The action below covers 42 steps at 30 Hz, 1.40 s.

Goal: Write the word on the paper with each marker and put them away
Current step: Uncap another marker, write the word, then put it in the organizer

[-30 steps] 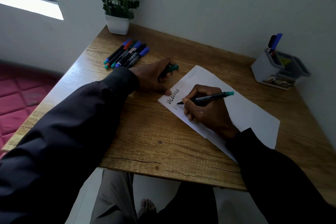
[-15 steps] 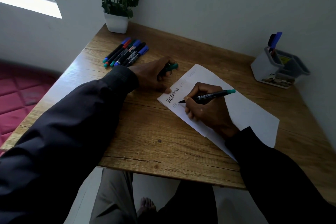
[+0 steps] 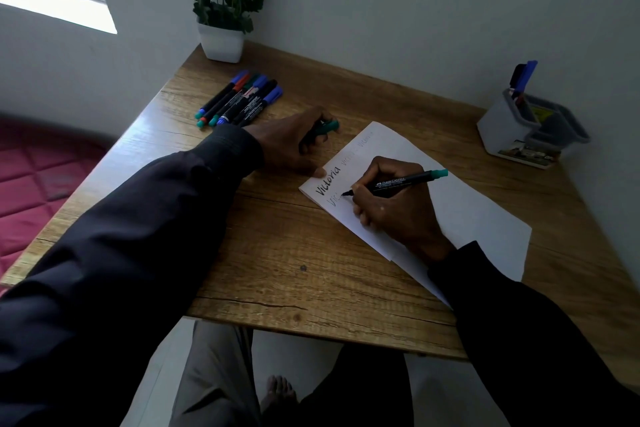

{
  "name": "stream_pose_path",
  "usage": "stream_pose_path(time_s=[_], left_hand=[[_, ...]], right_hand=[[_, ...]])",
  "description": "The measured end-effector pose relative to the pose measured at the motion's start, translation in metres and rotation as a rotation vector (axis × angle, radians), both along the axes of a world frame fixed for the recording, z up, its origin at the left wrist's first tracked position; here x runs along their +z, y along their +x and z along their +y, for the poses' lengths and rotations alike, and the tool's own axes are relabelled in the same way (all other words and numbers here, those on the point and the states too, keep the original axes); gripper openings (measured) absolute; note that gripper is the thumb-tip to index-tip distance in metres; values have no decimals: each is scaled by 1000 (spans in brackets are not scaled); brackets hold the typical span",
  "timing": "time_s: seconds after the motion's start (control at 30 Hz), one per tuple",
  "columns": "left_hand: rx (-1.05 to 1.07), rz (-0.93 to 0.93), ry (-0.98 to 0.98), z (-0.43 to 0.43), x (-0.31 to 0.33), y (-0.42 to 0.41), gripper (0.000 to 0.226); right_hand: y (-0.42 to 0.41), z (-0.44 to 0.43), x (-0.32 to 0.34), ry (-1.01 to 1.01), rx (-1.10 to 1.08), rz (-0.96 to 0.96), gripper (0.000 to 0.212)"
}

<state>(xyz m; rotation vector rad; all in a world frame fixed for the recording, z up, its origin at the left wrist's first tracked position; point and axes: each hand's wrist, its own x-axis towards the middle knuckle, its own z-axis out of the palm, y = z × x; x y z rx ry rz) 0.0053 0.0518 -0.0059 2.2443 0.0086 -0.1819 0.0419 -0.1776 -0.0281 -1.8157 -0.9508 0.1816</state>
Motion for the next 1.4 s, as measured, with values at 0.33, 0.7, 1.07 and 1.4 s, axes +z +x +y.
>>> stream_pose_path(time_s=[0.33,0.7,1.07,1.4], left_hand=[[1,-9,-23,0,0,0,61],[4,11,-7,0,0,0,64],[-8,15,-4,1,1,0,62],[-16,10,14,1,1,0,65]], right_hand=[[0,0,0,18,17,35,13],[2,0,0,11,-24,50,15],[7,-1,0,-12,-3,29,14],[7,-1,-1,-11,-2,-19,14]])
